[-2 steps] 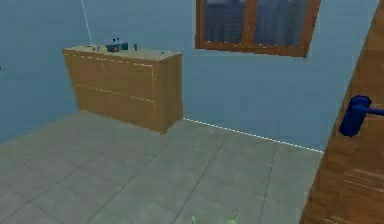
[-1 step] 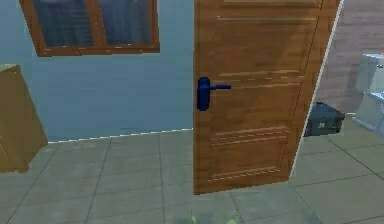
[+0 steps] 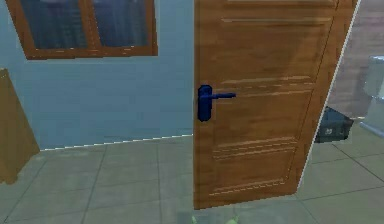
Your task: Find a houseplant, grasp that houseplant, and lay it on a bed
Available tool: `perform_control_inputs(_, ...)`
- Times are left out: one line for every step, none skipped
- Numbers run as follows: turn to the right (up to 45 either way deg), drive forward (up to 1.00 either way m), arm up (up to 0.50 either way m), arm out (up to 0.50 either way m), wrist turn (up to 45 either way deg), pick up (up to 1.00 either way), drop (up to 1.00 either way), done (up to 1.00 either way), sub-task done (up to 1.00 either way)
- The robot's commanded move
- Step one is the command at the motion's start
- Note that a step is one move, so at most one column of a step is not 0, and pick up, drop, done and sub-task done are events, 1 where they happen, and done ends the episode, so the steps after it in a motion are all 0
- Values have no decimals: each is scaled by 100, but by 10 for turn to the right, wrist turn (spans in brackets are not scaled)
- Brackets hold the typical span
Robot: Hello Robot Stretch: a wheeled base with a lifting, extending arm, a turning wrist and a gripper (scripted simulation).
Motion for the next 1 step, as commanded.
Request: perform_control_inputs(450,0,0,0,0,0,0,0,0)
